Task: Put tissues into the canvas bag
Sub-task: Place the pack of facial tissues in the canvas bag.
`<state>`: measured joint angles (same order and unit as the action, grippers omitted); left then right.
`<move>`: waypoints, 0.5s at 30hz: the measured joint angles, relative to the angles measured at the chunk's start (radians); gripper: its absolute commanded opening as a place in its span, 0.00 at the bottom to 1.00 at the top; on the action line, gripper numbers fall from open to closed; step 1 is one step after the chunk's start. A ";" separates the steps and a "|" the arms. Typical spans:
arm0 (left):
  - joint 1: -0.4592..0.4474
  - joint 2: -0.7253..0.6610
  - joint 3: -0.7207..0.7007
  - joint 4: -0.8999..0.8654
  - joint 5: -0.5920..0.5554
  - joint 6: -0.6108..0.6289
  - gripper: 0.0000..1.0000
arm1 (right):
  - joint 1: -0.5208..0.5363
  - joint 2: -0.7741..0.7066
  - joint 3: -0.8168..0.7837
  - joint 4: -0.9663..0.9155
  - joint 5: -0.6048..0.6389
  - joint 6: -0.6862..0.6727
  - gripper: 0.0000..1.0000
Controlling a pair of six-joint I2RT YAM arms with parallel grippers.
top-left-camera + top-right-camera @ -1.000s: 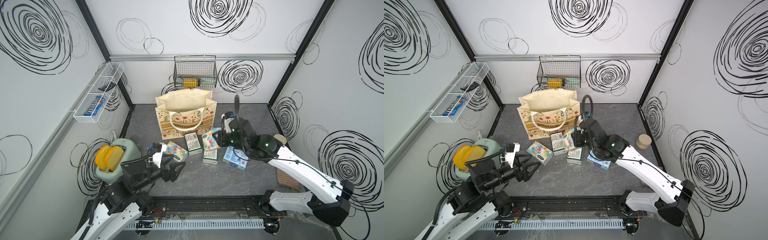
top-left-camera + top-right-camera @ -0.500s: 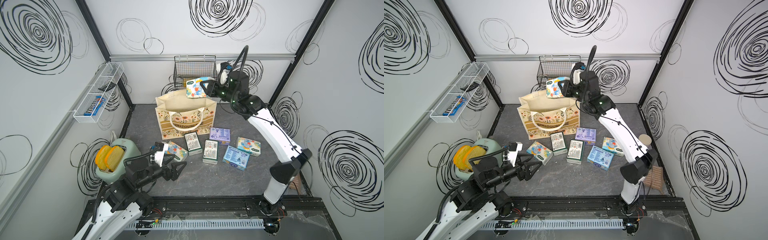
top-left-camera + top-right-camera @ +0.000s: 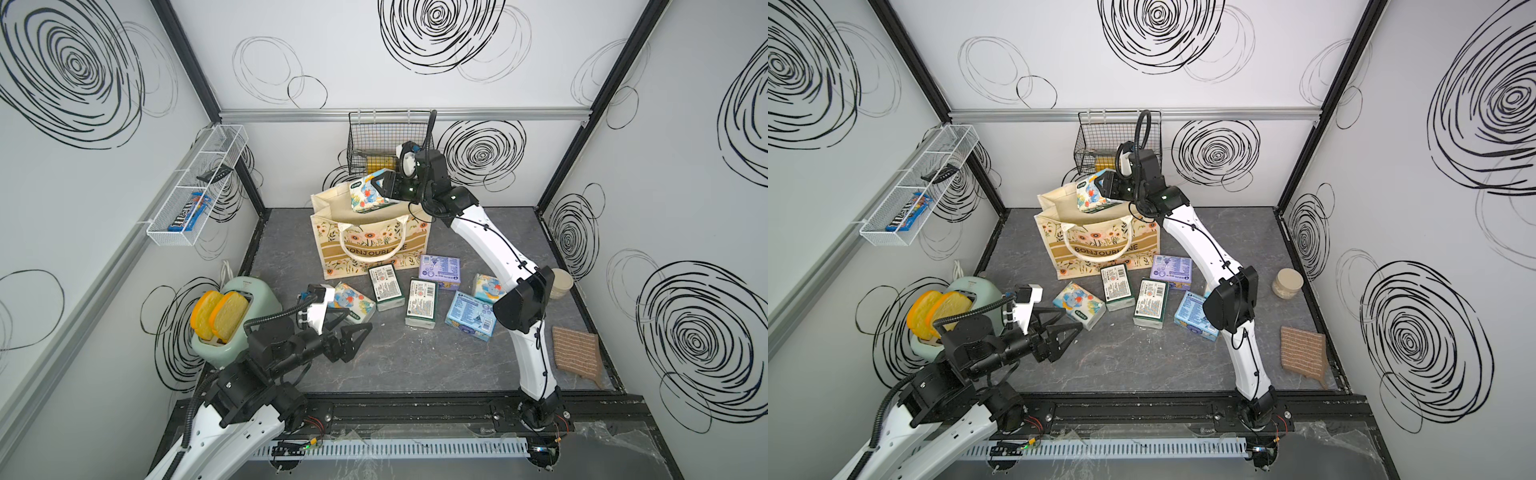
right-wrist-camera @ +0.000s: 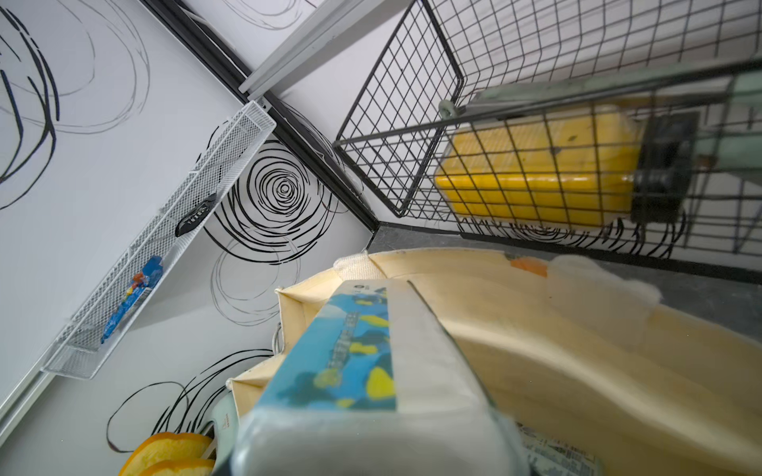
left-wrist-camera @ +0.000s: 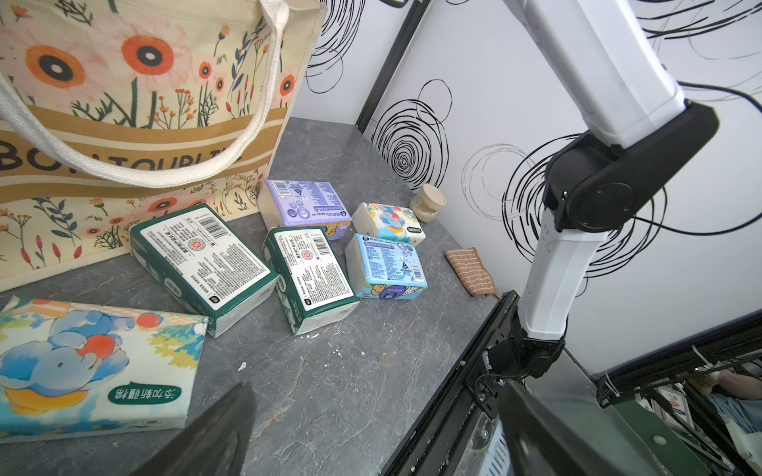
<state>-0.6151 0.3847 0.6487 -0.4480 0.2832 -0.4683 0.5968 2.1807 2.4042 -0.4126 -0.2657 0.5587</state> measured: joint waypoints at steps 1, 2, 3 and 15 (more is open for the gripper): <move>0.000 0.000 0.000 0.000 0.000 0.000 0.96 | 0.000 0.000 0.006 0.001 -0.004 0.000 0.77; 0.000 0.000 0.000 0.000 0.000 0.001 0.96 | -0.001 0.000 0.011 0.003 -0.007 -0.003 0.77; 0.000 0.000 0.000 0.000 0.000 0.001 0.96 | -0.002 -0.001 0.014 0.004 -0.011 -0.005 0.77; 0.000 0.021 0.000 -0.002 -0.016 0.001 0.96 | -0.038 -0.223 -0.098 -0.091 -0.016 -0.070 0.76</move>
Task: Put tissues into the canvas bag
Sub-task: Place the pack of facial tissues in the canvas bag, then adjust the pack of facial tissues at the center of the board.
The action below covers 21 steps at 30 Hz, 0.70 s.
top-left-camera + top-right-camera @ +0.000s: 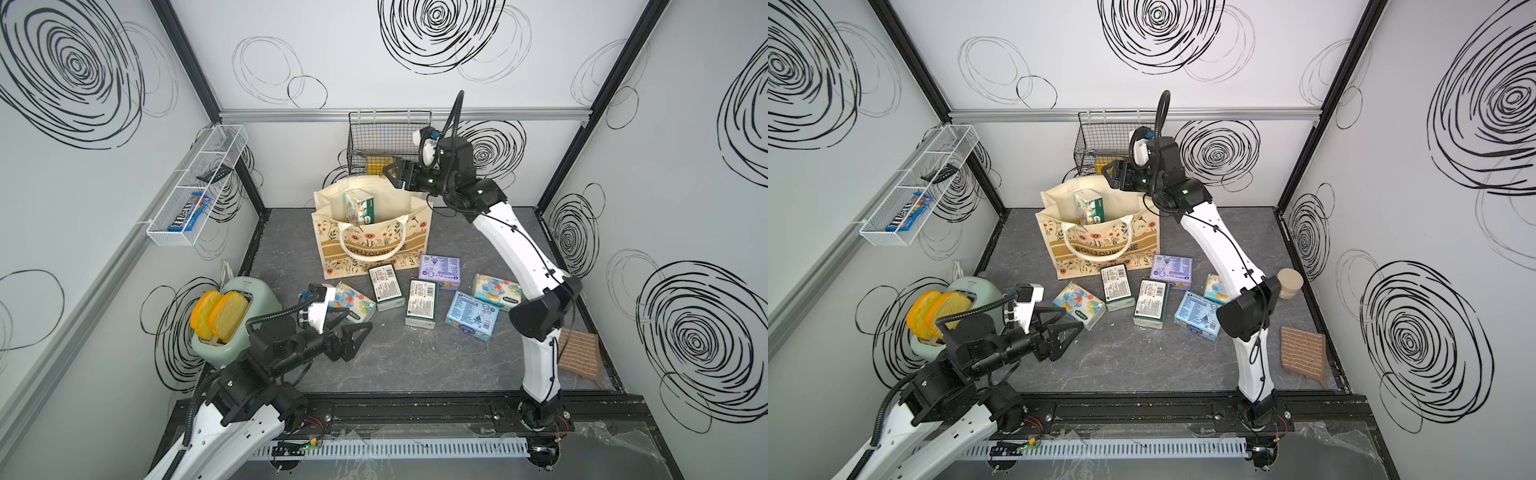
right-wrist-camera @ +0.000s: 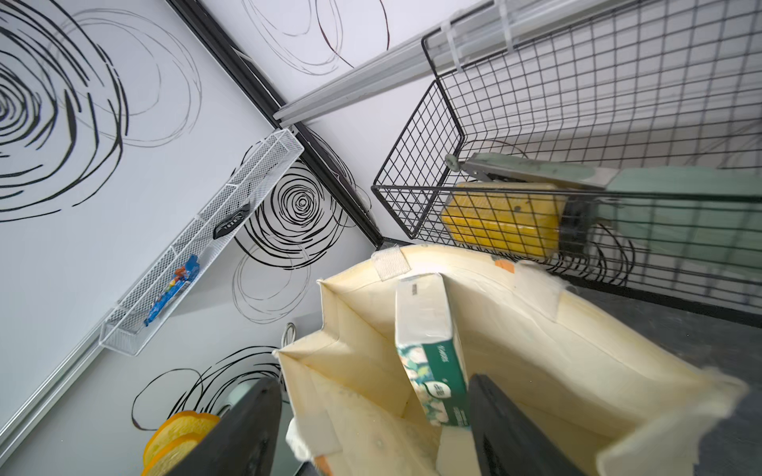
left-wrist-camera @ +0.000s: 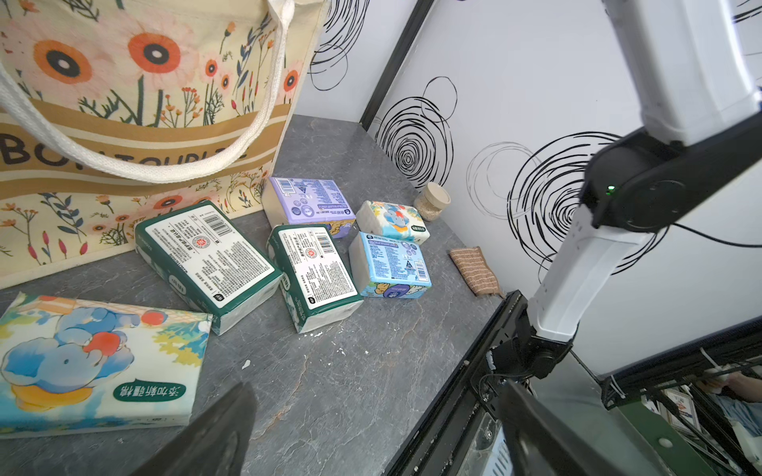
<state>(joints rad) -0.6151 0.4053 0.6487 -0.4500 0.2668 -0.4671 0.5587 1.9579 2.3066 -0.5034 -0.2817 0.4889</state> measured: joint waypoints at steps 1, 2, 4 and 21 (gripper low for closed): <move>0.000 0.010 0.000 -0.001 -0.003 0.000 0.96 | -0.001 -0.084 -0.089 0.006 0.005 -0.011 0.77; 0.000 0.023 0.000 -0.003 -0.007 0.000 0.96 | -0.001 -0.168 -0.188 0.014 0.007 -0.020 0.77; 0.000 0.054 0.000 -0.006 -0.018 0.000 0.96 | 0.000 -0.349 -0.407 0.051 0.014 -0.030 0.77; -0.417 0.453 -0.024 0.195 -0.292 -0.112 0.96 | -0.048 -0.839 -1.499 0.286 -0.018 0.012 0.77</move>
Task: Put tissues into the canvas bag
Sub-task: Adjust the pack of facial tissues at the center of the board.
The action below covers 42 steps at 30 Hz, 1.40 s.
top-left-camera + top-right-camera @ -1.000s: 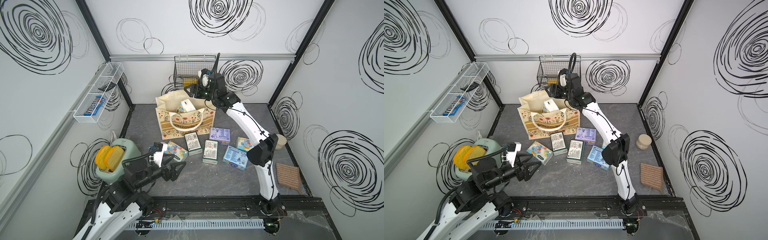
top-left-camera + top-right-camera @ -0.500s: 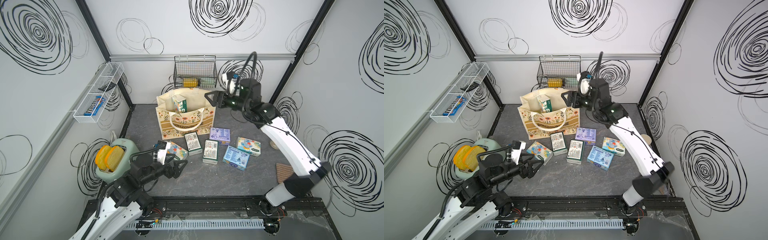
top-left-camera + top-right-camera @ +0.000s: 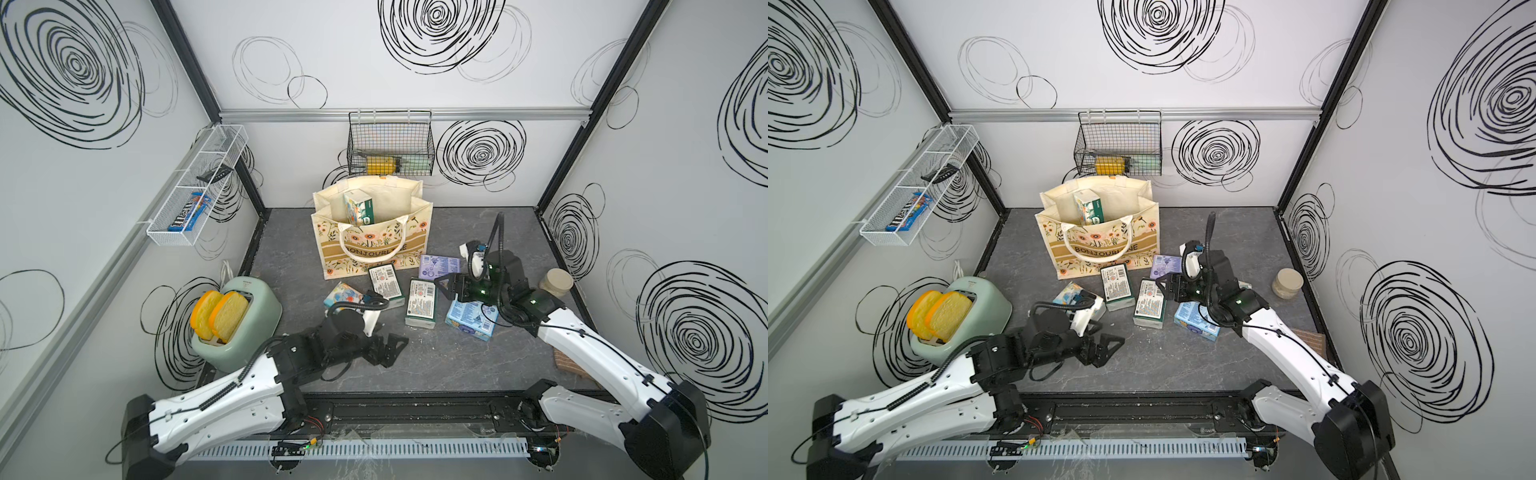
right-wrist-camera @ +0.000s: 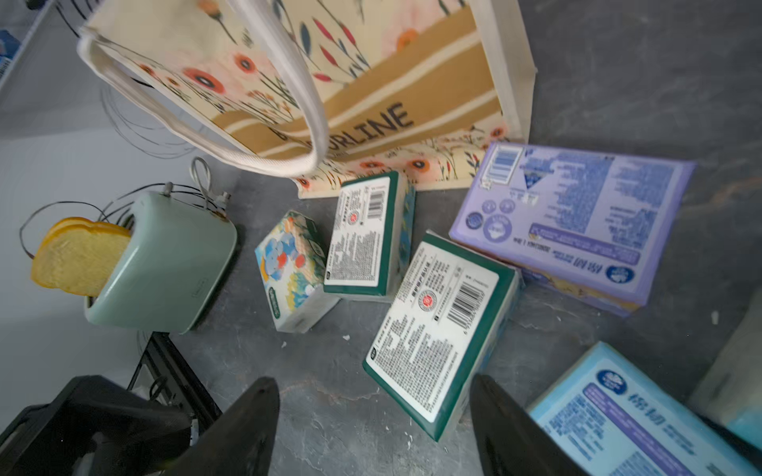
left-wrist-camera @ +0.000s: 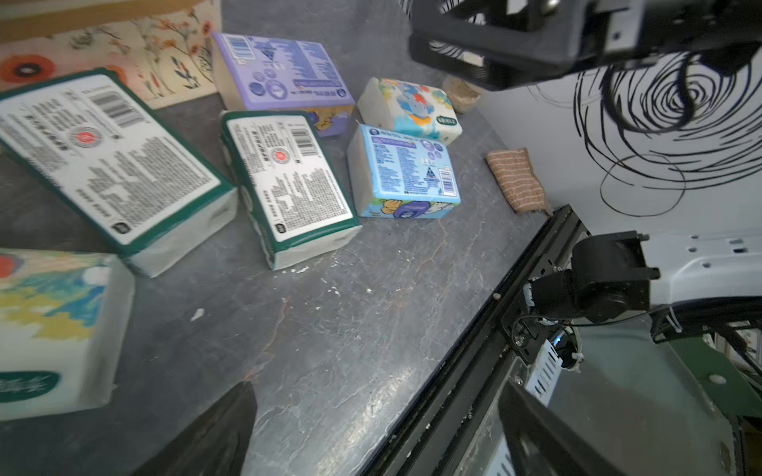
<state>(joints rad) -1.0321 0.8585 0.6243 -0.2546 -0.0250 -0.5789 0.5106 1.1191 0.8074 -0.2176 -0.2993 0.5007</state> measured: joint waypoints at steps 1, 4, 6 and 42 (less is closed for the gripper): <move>-0.019 0.034 -0.016 0.046 -0.019 -0.014 0.96 | -0.006 0.028 -0.003 0.010 -0.007 -0.001 0.77; -0.026 0.123 -0.068 0.159 -0.055 -0.041 0.96 | -0.019 0.097 -0.003 0.042 -0.012 -0.003 0.75; -0.014 0.190 -0.085 0.218 -0.063 -0.047 0.96 | -0.027 0.137 -0.003 0.056 -0.013 0.000 0.74; 0.078 0.600 -0.193 0.690 0.175 -0.084 0.98 | 0.166 0.095 -0.330 0.193 -0.070 0.132 0.68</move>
<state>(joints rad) -0.9539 1.4582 0.4316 0.4358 0.1505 -0.6632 0.6762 1.2144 0.4778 -0.0246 -0.3695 0.6323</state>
